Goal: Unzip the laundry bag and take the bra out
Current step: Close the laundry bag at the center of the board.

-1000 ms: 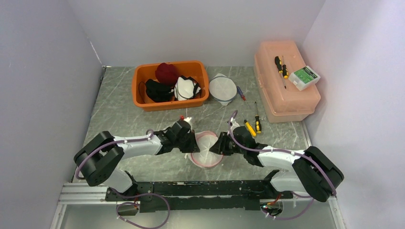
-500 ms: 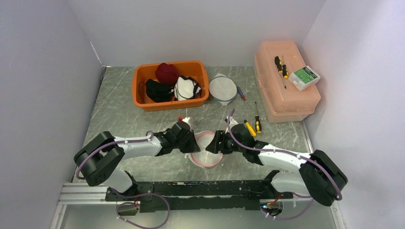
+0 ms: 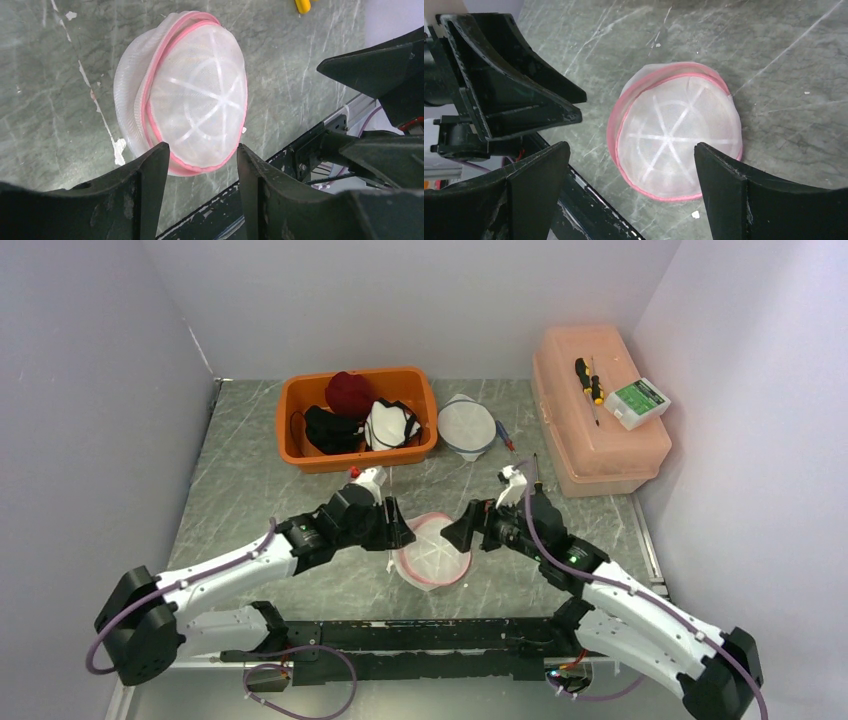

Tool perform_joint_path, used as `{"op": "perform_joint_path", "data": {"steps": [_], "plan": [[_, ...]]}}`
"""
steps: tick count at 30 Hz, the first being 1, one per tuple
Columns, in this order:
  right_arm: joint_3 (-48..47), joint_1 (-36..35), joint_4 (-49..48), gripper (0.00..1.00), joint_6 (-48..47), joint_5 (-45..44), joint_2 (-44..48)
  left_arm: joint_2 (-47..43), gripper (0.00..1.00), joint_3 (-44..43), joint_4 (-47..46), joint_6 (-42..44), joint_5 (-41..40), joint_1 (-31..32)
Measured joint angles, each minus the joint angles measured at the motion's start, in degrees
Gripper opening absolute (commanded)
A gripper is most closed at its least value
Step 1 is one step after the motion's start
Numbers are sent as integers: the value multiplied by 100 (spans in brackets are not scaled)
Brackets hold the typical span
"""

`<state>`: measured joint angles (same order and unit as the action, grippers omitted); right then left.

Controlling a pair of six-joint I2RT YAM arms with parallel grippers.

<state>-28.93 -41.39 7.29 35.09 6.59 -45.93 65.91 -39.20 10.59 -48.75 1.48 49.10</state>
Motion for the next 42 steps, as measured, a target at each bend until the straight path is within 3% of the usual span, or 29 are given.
{"op": "perform_joint_path", "data": {"steps": [6, 12, 17, 23, 30, 34, 42], "plan": [[717, 11, 20, 99, 260, -28, 699, -498, 57, 232, 168, -4, -136, 0], [1572, 33, 2, 95, 870, -11, 660, -269, 57, 660, 107, -42, -122, 0], [1648, 33, -197, 92, 1051, -15, 525, 190, 59, 634, -79, -22, -114, 0], [1648, 33, -426, 89, 1150, -31, 129, 927, 53, 442, -116, -4, -120, 0], [1648, 48, -754, 86, 1209, 13, -411, 1110, 54, 448, -186, -46, -122, 0], [1646, 48, -1137, 78, 1248, 140, -772, 1180, 54, 520, -409, -48, -127, 0], [1582, 48, -1687, 51, 1281, 345, -1355, 1204, 57, 715, -741, -70, -90, 0]]}}
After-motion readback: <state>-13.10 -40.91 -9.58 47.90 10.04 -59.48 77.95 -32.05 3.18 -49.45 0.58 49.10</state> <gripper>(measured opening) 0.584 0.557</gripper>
